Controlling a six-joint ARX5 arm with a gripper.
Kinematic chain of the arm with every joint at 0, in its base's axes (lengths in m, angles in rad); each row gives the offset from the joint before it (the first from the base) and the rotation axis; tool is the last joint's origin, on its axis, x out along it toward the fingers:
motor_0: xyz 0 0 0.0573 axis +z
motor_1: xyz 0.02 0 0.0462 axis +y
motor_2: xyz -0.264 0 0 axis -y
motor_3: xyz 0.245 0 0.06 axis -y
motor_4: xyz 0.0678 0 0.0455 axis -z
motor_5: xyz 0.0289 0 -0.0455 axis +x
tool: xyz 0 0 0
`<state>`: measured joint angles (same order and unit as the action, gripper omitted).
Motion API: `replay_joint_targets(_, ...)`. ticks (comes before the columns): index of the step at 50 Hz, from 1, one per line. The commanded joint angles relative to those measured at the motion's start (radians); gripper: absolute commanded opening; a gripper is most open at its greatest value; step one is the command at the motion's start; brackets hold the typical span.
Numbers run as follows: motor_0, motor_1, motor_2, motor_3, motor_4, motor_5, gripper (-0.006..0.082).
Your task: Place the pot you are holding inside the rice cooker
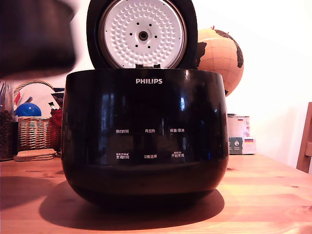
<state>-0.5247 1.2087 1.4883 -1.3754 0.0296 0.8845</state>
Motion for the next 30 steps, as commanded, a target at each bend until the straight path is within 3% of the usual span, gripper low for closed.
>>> replay_joint_targets(1, -0.024, -0.030, 0.035, 0.022, 0.032, -0.006, -0.0021)
replay_joint_targets(30, -0.198, 0.121, 0.102, 0.150, 0.121, -0.024, -0.0022)
